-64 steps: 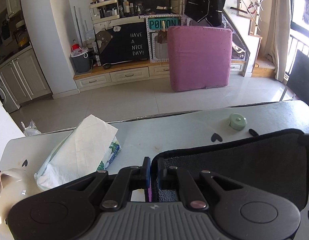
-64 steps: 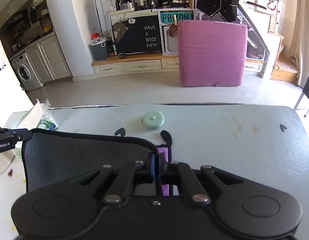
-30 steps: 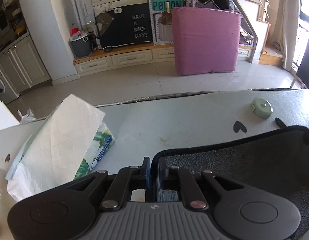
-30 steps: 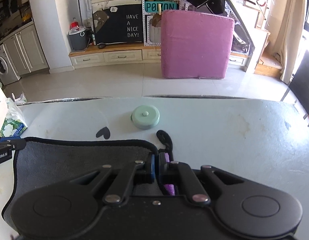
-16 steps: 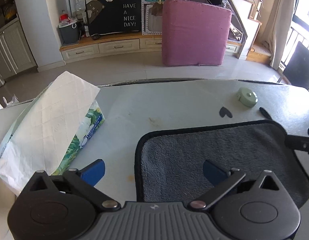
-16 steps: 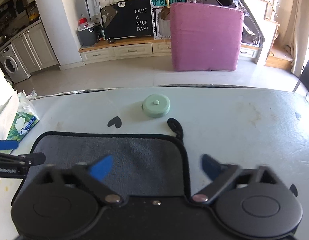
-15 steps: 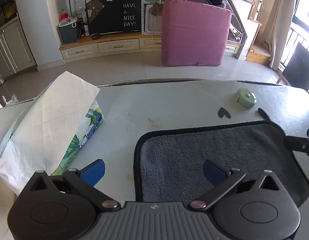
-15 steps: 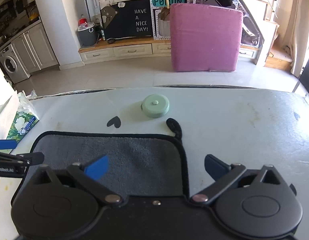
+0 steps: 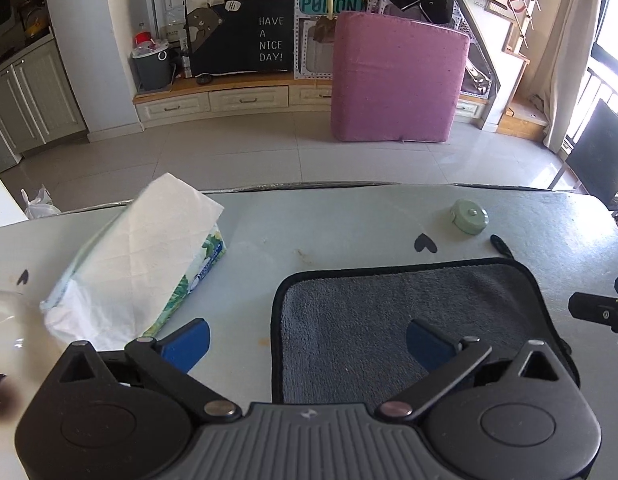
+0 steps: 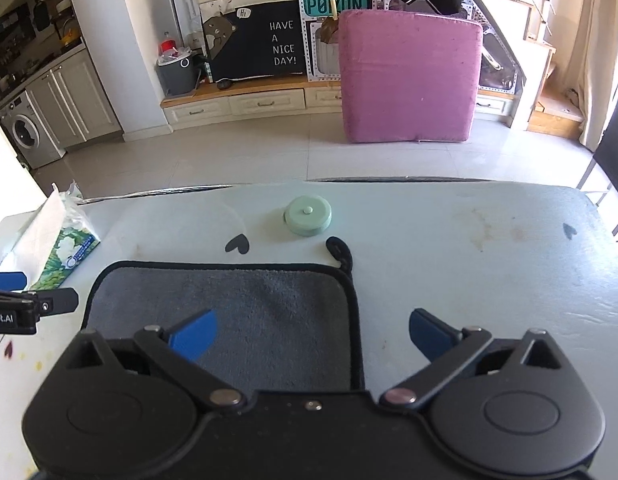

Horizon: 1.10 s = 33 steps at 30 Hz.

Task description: Fold towel

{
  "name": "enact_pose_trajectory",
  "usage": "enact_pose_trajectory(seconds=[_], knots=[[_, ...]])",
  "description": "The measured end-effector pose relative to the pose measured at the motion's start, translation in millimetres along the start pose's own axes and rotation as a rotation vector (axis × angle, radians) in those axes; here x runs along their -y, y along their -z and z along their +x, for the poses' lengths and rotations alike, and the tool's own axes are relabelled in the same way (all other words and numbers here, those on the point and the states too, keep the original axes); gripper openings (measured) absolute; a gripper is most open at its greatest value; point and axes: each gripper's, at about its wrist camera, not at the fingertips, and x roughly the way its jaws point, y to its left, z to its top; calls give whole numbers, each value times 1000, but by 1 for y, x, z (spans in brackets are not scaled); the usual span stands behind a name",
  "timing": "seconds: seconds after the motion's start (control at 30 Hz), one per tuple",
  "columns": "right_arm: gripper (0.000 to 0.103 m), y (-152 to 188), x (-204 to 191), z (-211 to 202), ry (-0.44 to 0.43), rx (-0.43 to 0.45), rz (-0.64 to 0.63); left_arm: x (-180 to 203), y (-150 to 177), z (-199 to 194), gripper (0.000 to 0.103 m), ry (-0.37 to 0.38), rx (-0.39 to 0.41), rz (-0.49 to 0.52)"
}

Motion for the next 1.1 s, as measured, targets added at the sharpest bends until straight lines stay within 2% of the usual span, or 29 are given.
enact_pose_trajectory(seconds=[0.6, 1.1], knots=[[102, 12, -1, -87, -40, 39, -17, 10, 16, -85, 103, -5, 42, -30], [102, 40, 6, -149, -77, 61, -19, 10, 54, -144, 103, -17, 62, -36]])
